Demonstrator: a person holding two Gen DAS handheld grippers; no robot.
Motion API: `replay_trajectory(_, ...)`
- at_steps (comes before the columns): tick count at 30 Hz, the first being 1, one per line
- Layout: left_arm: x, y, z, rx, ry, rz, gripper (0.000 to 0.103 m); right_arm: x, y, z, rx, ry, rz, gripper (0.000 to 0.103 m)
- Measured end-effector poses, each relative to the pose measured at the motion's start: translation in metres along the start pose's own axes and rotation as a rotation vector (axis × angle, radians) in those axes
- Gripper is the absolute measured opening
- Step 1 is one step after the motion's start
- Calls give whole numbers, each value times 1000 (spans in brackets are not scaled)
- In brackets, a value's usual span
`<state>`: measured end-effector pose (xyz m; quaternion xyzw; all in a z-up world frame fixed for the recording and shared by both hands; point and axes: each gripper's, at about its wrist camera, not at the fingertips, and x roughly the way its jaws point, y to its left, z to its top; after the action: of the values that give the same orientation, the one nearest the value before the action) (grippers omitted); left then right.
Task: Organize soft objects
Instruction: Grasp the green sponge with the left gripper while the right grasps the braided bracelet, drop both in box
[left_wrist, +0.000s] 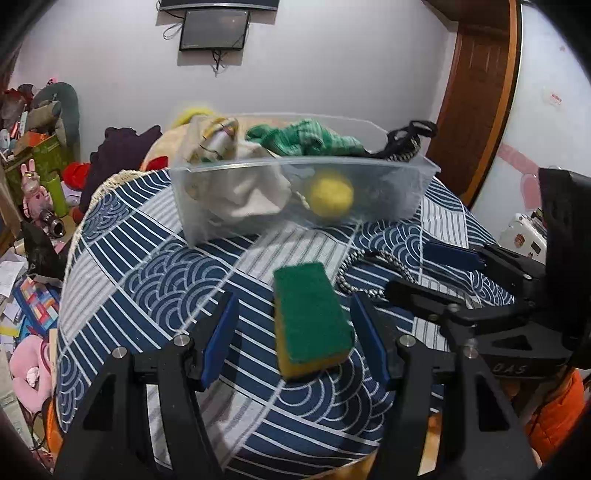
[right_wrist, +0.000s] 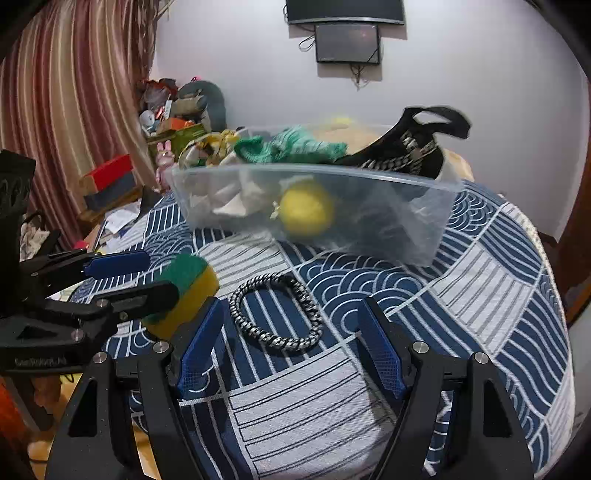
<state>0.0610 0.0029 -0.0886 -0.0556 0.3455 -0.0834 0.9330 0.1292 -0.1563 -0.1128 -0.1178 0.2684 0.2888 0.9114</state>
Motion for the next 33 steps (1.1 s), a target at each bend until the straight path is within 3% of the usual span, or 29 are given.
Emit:
replay_trajectory(3,4,-6,-4,10,8,-3,62,6,1,-1,-6,17,1,70)
replay_trajectory(7,12,-8,-7,12,18,-9,57,11,2,-4,-19,21,-11,54)
replay_trajectory(10,17,-8,-7,8,37,-18,42,11,1,-4,-29,16,-24,42)
replay_trajectory(16,15,-6,-11,-1,17,-21,39,8,-5,-6,-30,1,-45,14)
replay_trajectory(25,-6,3,4,-18,-62,-19,38,-5,-9,-3,-23,-20,-50,12)
replay_trajectory(33,-30,5,37,1,-174,-1,38,-36,-14,19,-24,-126,-57,12)
